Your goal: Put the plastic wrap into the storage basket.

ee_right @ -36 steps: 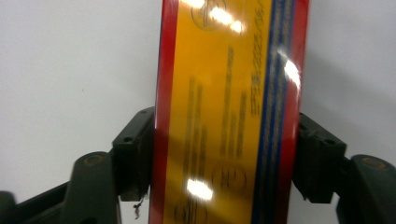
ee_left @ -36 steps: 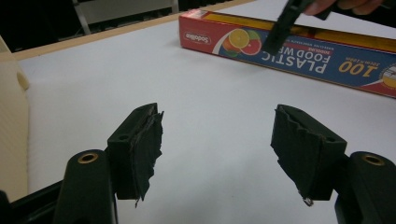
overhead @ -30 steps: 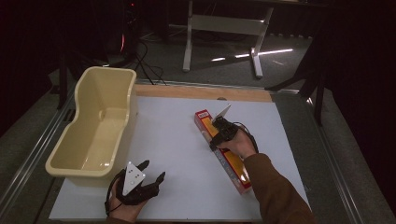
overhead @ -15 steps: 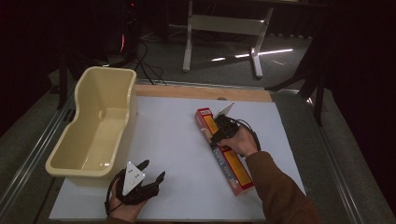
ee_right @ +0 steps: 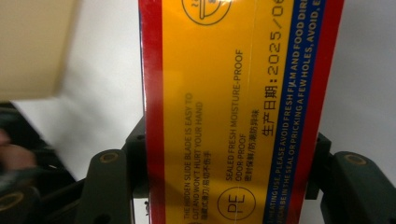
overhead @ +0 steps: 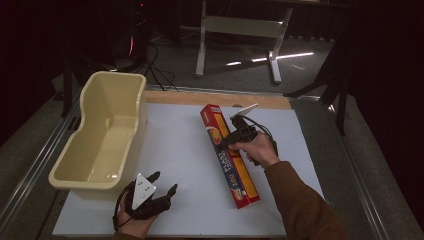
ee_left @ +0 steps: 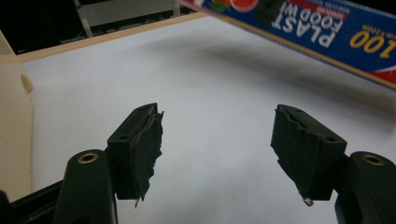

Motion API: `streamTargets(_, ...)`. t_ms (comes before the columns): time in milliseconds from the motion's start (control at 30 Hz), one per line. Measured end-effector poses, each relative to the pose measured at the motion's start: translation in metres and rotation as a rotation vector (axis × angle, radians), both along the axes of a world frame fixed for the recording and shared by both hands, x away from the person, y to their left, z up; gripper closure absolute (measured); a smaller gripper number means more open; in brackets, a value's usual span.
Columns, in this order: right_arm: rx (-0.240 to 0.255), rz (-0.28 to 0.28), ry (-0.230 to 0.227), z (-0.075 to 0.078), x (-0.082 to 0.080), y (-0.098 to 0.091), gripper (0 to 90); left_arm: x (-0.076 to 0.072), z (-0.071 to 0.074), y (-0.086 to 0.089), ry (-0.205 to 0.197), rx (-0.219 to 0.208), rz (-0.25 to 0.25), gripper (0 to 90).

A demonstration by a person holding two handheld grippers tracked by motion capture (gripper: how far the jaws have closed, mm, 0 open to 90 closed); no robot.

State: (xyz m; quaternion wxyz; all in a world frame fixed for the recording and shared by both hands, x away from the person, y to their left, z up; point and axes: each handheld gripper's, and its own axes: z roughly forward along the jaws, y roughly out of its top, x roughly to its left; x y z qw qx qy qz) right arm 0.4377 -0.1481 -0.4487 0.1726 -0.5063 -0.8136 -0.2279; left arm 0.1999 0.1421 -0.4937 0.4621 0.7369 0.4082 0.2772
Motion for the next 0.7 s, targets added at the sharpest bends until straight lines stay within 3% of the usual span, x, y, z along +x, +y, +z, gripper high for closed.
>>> streamTargets(67,0.047,-0.018,0.001,0.005,0.001,0.0,40.6,0.0,0.0,0.0,0.0,-0.002,0.0,33.0)
streamTargets(100,0.047,-0.018,0.001,0.005,0.001,0.0,40.6,0.0,0.0,0.0,0.0,-0.002,0.0,32.9)
streamTargets(133,0.099,-0.035,0.0,0.011,0.001,0.0,40.6,0.0,0.0,0.0,-0.001,0.0,0.001,32.9)
streamTargets(333,0.184,-0.074,-0.05,0.029,-0.002,0.005,40.6,0.0,0.0,0.0,-0.001,-0.005,0.003,32.8)
streamTargets(700,0.341,-0.107,-0.046,0.061,-0.001,0.023,40.7,0.0,0.0,-0.001,0.0,0.002,-0.002,32.8)
